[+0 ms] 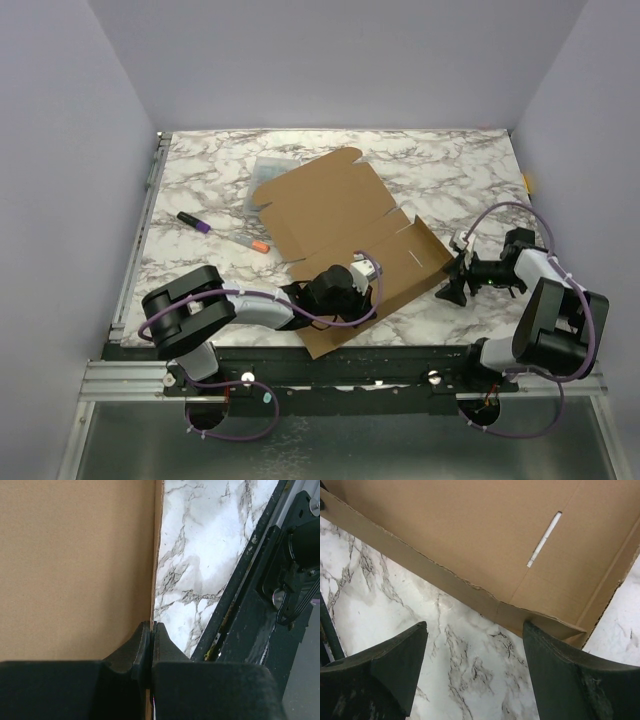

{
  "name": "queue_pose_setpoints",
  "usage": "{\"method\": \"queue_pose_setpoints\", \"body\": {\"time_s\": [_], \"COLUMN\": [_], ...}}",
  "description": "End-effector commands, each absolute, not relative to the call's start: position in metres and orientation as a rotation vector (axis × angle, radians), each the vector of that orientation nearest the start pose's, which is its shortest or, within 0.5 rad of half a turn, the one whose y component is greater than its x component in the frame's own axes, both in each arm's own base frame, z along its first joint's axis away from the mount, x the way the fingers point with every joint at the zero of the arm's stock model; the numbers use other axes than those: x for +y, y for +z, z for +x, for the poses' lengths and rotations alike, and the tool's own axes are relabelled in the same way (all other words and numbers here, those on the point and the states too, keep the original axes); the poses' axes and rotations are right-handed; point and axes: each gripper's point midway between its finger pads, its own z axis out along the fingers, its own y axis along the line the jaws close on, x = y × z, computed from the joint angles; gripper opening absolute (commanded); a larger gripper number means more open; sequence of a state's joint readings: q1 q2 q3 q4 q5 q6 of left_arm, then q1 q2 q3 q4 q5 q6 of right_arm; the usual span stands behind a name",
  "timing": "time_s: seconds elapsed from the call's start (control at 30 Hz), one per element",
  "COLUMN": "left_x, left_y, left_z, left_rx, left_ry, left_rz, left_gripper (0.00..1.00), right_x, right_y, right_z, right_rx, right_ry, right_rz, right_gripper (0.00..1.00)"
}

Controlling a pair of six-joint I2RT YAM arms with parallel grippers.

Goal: Fold the paper box
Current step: Fold the paper box at the center of the board.

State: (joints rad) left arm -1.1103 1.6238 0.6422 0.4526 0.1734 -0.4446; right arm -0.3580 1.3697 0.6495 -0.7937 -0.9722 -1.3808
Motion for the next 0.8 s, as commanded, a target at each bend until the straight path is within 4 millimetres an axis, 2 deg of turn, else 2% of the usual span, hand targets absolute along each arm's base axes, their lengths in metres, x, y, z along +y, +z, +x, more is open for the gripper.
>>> {"method": "queue_pose_setpoints", "body": {"time_s": [0.0,0.17,0.27,0.43,0.77], "left_x": [-0.389,-0.385,-0.384,-0.388,-0.391], "left_y": [0.041,0.04,0.039,0.041,0.038], "left_z": [0.131,0.13,0.128,0.128,0.128], "left_rx": [2.168,2.167,2.169,2.159,2.166], "left_ry": [-1.067,-1.062,-1.067,-1.075,-1.081], "left_rz": [0.905,0.908,0.918,0.928,0.937], "left_gripper": [0.0,0.0,0.0,0.0,0.0], "right_x": [0.048,0.032,0.03,0.038,0.054], "right_y": [0.059,0.048,0.045,0.051,0.05], "right_z": [0.233,0.241,0.244,0.25,0.25], "right_rx": [1.917,2.022,2.033,1.984,1.894], "right_ry": [0.739,0.649,0.646,0.722,0.791], "right_rz": [-1.167,-1.136,-1.124,-1.116,-1.215], "right_gripper": [0.81,0.82,0.83,0.85,0.85]}}
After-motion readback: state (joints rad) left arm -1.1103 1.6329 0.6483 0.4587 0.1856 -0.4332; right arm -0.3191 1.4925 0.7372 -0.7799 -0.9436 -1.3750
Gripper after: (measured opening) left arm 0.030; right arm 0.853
